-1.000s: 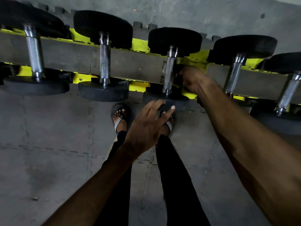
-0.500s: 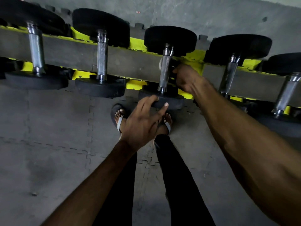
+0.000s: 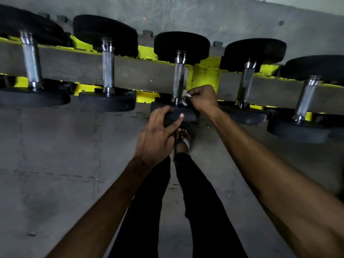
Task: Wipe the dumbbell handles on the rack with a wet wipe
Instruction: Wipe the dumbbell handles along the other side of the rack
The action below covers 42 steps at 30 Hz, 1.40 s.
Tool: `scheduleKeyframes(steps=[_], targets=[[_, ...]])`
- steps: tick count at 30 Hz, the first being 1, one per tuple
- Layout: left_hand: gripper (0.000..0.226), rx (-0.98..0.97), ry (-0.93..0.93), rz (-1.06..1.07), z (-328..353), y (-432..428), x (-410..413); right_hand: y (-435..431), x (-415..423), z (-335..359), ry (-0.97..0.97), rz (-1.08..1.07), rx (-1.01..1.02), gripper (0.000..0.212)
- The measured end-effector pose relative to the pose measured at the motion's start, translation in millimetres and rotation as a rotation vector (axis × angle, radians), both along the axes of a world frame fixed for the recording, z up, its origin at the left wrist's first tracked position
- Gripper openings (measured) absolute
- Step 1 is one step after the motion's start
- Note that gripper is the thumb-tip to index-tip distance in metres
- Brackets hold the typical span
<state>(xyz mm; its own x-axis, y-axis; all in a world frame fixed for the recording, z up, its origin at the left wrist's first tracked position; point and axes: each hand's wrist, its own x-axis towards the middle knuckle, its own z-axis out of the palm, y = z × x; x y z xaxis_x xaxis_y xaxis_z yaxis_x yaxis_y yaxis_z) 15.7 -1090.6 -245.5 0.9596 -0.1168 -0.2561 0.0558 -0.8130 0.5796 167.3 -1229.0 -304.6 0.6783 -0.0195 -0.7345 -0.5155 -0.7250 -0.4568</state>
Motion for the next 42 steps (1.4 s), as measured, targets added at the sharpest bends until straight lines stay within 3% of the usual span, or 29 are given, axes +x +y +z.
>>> scheduleKeyframes(steps=[3, 7, 11, 16, 19, 22, 25, 28, 32, 36, 42], targets=[[0.064, -0.006, -0.002, 0.027, 3, -4, -1, 9, -3, 15, -0.104, -0.055, -0.093, 0.021], [0.061, -0.046, -0.007, -0.027, 5, -27, -3, 14, -5, 34, -0.129, -0.017, -0.003, 0.026], [0.070, -0.054, 0.015, -0.079, 11, -72, 4, -25, 9, 38, -0.179, -0.062, 0.101, 0.018], [0.082, -0.085, 0.033, -0.077, 18, -141, 26, -136, 33, 54, -0.593, 0.158, -0.089, 0.014], [0.082, -0.096, 0.052, -0.072, 13, -179, 38, -178, 48, 51, -0.502, 0.295, -0.150, 0.015], [0.078, -0.093, 0.069, -0.047, 9, -202, 49, -180, 47, 50, -0.323, 0.519, -0.109, 0.017], [0.074, -0.067, 0.055, -0.012, 9, -208, 52, -175, 47, 47, -0.263, 0.608, -0.079, 0.020], [0.079, -0.047, 0.038, -0.024, 8, -206, 50, -182, 52, 41, -0.187, 0.534, -0.061, 0.022], [0.080, -0.013, 0.025, -0.005, 6, -209, 51, -188, 45, 38, -0.247, 0.453, -0.034, 0.007], [0.081, 0.032, 0.026, 0.007, 4, -212, 47, -188, 41, 24, -0.294, 0.357, -0.104, 0.031], [0.081, 0.052, 0.038, 0.021, 5, -213, 49, -181, 35, 18, -0.353, 0.139, -0.045, 0.033]])
